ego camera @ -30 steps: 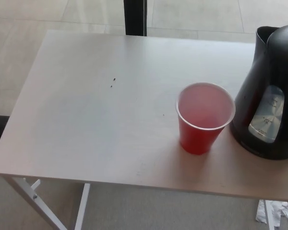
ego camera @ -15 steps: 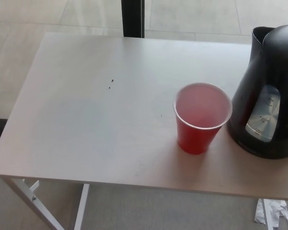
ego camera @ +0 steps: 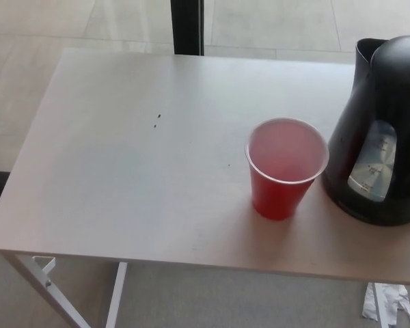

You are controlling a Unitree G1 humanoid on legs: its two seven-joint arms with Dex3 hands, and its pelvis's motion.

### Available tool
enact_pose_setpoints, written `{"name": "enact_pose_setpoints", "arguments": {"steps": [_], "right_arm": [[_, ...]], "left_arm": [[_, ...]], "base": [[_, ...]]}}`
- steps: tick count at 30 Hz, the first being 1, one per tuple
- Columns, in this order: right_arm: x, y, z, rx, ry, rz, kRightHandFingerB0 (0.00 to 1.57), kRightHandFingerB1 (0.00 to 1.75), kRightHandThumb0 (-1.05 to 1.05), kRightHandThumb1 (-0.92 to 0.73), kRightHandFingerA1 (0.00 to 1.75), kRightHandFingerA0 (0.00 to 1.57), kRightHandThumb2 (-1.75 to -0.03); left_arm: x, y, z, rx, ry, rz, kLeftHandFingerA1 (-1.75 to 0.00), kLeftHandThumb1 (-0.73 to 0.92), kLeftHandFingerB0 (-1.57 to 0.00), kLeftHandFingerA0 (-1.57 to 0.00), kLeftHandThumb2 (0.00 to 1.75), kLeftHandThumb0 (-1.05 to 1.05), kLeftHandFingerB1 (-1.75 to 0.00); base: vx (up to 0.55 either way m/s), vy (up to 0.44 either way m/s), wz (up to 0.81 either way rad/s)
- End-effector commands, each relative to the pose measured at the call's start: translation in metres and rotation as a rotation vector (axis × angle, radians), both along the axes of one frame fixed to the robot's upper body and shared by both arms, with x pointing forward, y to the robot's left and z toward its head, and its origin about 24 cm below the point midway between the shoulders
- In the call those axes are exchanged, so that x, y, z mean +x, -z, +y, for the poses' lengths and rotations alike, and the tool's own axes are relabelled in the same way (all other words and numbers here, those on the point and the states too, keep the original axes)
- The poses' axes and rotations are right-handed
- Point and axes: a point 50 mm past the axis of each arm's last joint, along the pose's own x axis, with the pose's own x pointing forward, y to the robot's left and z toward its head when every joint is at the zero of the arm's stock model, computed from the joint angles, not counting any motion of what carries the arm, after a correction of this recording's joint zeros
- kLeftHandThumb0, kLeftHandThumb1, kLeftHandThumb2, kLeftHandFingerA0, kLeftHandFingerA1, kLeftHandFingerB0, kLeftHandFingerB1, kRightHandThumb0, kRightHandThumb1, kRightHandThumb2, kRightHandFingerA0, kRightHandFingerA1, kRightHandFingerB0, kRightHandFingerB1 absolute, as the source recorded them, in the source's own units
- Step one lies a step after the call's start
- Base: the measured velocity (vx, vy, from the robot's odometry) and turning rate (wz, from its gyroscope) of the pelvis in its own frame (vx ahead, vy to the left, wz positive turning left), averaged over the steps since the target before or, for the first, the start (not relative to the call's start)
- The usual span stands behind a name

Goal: The robot uses its right hand to lift up a kettle kept on the middle of the desk by its handle and tilt it into a glass kept next to it to pour out water

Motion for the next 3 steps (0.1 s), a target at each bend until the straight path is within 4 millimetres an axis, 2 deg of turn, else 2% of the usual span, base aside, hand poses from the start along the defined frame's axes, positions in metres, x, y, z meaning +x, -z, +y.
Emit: {"name": "enact_pose_setpoints", "arguments": {"steps": [1, 2, 3], "right_arm": [[-0.0383, 0.0725, 0.0067, 0.256, 0.793, -0.204, 0.00, 0.77, -0.50, -0.64, 0.99, 0.18, -0.55], [-0.0394, 0.0758, 0.0086, 0.253, 0.776, -0.190, 0.00, 0.62, -0.52, -0.62, 0.93, 0.08, -0.54], [-0.0402, 0.0756, 0.0083, 0.247, 0.770, -0.188, 0.00, 0.62, -0.52, -0.62, 0.93, 0.08, -0.54]], "left_arm": [[-0.0085, -0.0058, 0.0076, 0.027, -0.031, -0.002, -0.57, 0.92, -0.52, -0.73, 0.70, -0.79, -0.54], [-0.0083, -0.0050, 0.0071, 0.028, -0.034, -0.003, -0.60, 0.92, -0.52, -0.73, 0.68, -0.82, -0.56], [-0.0090, -0.0041, 0.0066, 0.026, -0.036, -0.003, -0.60, 0.92, -0.52, -0.73, 0.68, -0.82, -0.56]], "base": [[0.00, 0.000, 0.00], [0.00, 0.000, 0.00], [0.00, 0.000, 0.00]]}}
